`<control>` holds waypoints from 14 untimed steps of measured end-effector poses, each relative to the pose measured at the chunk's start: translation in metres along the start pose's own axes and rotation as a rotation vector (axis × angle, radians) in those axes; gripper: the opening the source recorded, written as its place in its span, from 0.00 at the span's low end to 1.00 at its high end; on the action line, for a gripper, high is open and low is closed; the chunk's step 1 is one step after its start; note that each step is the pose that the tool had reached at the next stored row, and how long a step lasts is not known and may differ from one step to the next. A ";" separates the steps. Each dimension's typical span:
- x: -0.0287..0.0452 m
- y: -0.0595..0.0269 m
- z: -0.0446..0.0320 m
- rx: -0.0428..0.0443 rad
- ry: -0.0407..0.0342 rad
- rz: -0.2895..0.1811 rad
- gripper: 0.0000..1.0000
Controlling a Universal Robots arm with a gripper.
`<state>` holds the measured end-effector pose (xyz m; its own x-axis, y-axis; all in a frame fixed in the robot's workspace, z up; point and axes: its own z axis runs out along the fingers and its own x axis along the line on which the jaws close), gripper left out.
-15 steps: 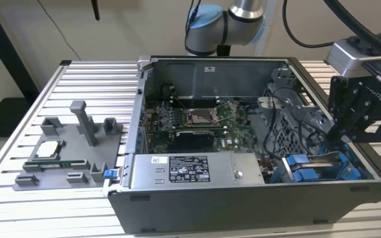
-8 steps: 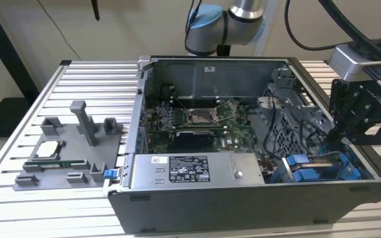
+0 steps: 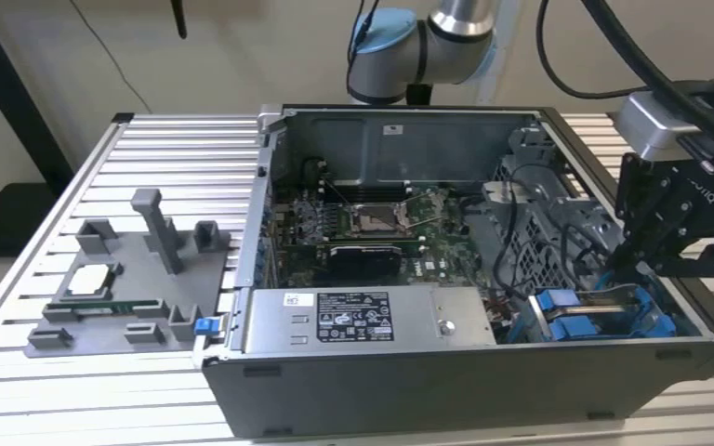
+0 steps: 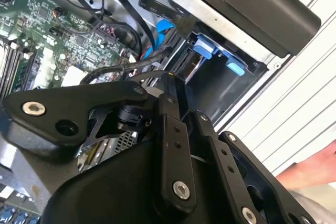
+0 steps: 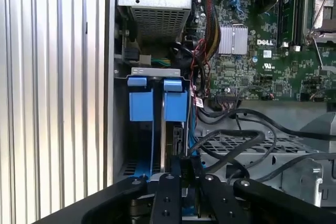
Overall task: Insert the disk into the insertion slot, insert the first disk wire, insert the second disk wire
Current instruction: 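Insert the first disk wire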
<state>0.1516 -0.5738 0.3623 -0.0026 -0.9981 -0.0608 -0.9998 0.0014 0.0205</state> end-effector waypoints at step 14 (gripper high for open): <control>0.0037 -0.0083 0.0050 -0.0243 -0.0121 0.002 0.00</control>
<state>0.1598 -0.5772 0.3569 -0.0046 -0.9973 -0.0728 -0.9990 0.0013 0.0448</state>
